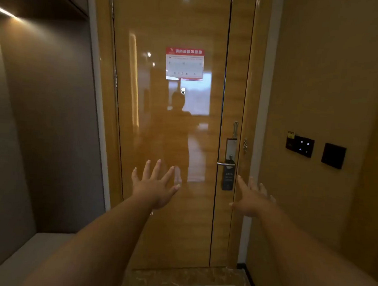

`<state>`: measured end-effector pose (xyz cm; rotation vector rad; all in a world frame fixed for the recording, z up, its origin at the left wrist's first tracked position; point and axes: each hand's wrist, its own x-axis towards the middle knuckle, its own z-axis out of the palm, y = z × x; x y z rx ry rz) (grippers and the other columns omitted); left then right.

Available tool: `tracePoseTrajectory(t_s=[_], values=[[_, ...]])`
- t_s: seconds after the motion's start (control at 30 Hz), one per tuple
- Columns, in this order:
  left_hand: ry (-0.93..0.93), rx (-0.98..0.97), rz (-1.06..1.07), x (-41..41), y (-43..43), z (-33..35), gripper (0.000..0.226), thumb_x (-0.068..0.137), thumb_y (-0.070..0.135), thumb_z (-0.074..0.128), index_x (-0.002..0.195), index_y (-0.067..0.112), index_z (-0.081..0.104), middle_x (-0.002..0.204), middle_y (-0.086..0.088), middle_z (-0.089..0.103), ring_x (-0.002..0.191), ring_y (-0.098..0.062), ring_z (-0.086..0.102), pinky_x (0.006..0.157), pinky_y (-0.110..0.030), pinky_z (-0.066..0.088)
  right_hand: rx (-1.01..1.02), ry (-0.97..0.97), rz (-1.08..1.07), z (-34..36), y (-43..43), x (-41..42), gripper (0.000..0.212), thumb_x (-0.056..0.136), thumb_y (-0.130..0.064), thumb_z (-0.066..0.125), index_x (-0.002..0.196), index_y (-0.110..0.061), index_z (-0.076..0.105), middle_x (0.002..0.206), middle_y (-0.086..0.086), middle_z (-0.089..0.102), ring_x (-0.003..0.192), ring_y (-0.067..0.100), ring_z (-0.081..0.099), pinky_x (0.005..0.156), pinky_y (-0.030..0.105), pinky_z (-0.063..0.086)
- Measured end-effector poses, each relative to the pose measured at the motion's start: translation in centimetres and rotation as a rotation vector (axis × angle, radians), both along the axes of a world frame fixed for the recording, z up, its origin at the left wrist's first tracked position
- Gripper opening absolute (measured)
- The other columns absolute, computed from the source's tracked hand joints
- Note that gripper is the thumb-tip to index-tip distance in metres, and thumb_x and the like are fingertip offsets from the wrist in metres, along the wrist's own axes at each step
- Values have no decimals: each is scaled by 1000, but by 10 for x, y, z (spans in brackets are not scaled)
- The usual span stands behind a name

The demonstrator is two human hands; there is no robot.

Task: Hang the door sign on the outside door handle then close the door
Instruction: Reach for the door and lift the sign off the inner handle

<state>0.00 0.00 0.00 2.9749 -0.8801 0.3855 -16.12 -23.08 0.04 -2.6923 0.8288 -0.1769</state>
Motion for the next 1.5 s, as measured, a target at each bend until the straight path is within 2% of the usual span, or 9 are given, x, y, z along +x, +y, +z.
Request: tracePoseTrajectory(t_s=[0.33, 0.57, 0.73, 0.9, 1.1, 1.27, 1.37, 1.43, 1.5], values=[[126, 106, -20, 35, -36, -54, 69, 85, 74, 5, 142, 45, -20, 155, -1, -28, 139, -31, -28, 109, -64, -8, 51, 35, -76, -30, -31, 21, 93, 83, -50, 57, 145, -39, -10, 159, 1, -19, 145, 33, -12, 114, 61, 7], [138, 96, -115, 90, -140, -65, 69, 86, 74, 9, 142, 45, -19, 155, -1, -27, 138, -33, -27, 106, -66, -10, 85, 14, -138, -33, -120, 67, 95, 82, -46, 61, 146, -38, -9, 160, 3, -15, 144, 36, -10, 114, 62, 11], [73, 92, -172, 137, -228, -59, 71, 88, 71, 19, 143, 43, -18, 157, -2, -23, 139, -34, -25, 108, -66, -6, 112, -2, -141, -31, -195, 116, 93, 83, -45, 60, 146, -36, -9, 160, 6, -12, 144, 37, -8, 114, 61, 11], [97, 18, -179, 182, -296, -55, 70, 89, 69, 21, 143, 44, -16, 157, -2, -21, 140, -33, -22, 108, -65, -5, 181, -9, -113, -42, -258, 169, 92, 85, -39, 61, 147, -35, -7, 160, 6, -12, 144, 37, -7, 116, 53, 10], [166, 57, -170, 241, -344, -86, 71, 90, 67, 23, 144, 42, -17, 157, -4, -21, 140, -34, -22, 109, -65, -3, 285, 74, -80, -89, -316, 219, 98, 84, -40, 63, 148, -27, -10, 159, 12, -13, 145, 35, -4, 118, 49, 12], [182, 68, -220, 304, -402, -105, 72, 91, 66, 26, 145, 41, -13, 158, -5, -19, 141, -35, -19, 109, -65, -3, 311, 115, -146, -115, -365, 282, 98, 83, -43, 63, 147, -32, -10, 159, 12, -12, 145, 34, -2, 116, 47, 14], [257, 62, -250, 354, -445, -116, 74, 92, 63, 32, 147, 41, -12, 159, -4, -18, 142, -34, -17, 110, -65, -1, 342, 88, -166, -125, -396, 330, 97, 84, -39, 63, 147, -32, -9, 160, 7, -13, 145, 32, -3, 115, 46, 14], [272, 39, -295, 383, -472, -123, 75, 92, 63, 34, 147, 41, -12, 159, -4, -18, 142, -33, -16, 110, -64, 0, 348, 55, -183, -129, -414, 357, 97, 83, -39, 64, 147, -31, -8, 160, 6, -9, 145, 32, 3, 116, 46, 16], [277, 12, -360, 414, -502, -133, 76, 91, 65, 34, 147, 40, -11, 160, -3, -16, 143, -33, -15, 109, -64, 1, 391, 13, -205, -139, -436, 390, 96, 83, -38, 64, 148, -28, -7, 160, 8, 2, 143, 32, 16, 115, 46, 25]])
